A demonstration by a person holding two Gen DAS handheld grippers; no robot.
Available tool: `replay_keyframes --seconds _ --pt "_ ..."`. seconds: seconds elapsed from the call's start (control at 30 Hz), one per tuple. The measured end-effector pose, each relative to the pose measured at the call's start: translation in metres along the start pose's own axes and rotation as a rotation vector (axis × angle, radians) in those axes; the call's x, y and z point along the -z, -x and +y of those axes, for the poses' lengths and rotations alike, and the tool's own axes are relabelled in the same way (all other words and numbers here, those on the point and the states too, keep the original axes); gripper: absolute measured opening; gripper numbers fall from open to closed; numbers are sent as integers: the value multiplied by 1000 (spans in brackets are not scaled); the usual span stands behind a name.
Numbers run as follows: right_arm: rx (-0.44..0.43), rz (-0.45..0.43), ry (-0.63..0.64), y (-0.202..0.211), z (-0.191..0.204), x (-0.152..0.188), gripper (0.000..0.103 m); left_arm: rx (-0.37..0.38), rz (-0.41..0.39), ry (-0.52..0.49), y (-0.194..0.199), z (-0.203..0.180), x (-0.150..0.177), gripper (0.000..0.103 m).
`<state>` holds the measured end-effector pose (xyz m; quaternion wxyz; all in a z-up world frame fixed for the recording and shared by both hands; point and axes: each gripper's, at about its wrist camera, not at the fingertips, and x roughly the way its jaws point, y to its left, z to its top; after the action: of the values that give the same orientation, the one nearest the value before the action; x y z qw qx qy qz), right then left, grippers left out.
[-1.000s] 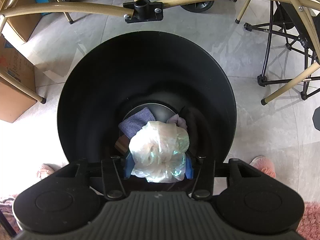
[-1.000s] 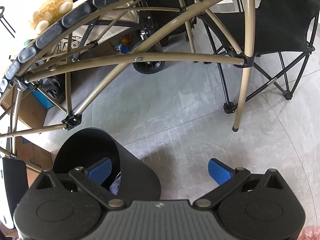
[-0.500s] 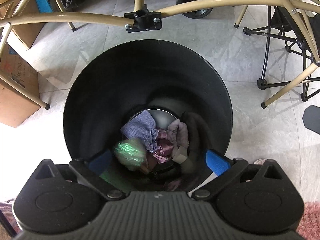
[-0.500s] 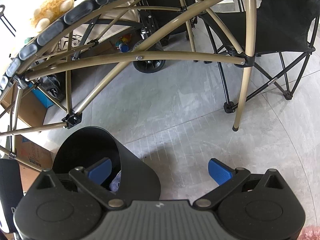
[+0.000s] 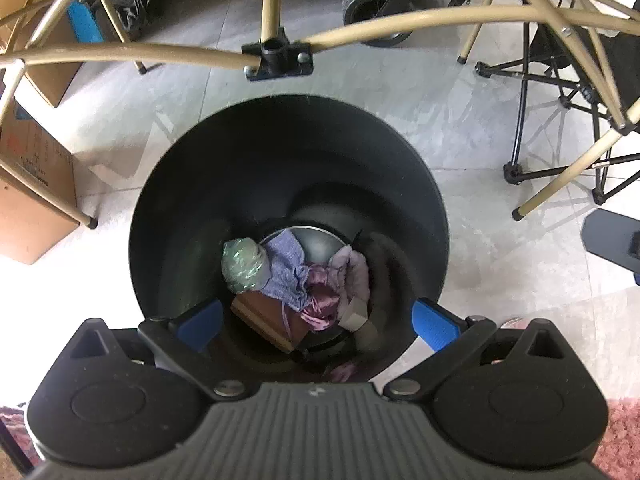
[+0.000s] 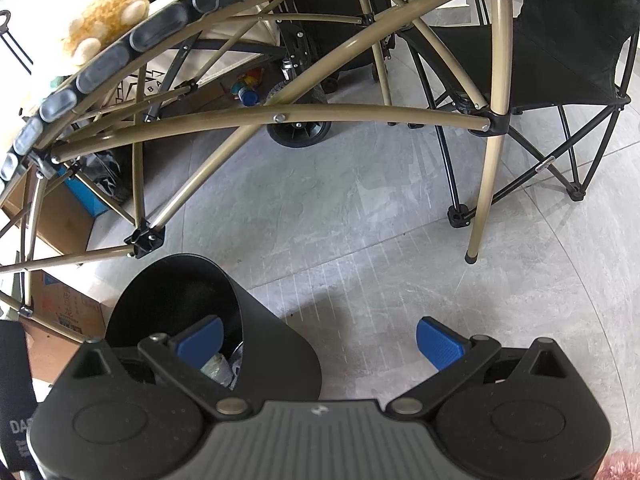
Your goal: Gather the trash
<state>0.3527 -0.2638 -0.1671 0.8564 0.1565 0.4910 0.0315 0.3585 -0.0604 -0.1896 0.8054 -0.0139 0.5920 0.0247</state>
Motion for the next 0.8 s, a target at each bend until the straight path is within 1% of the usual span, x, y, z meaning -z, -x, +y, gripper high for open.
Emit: replay_keyframes --seconds 0.13,0.23,0.4,0.5,0.57,0.7,0.8 --pt "-4 -12 1 5 -1 0 103 17 -27 -6 11 1 1 103" --pt "-4 -28 9 9 1 0 103 14 -55 -16 20 1 1 103" --pt "-12 -65 30 19 4 -1 103 18 -121 -23 38 3 3 103" --pt "-19 -92 39 27 6 -2 103 42 -159 -11 52 9 2 103" --pt "-30 -108 45 33 7 -3 103 57 -191 -2 63 13 3 103" --pt "-44 -151 54 47 9 -4 103 70 -271 9 85 18 6 103" --pt "-71 -179 50 58 10 -4 103 71 -320 5 99 19 9 103"
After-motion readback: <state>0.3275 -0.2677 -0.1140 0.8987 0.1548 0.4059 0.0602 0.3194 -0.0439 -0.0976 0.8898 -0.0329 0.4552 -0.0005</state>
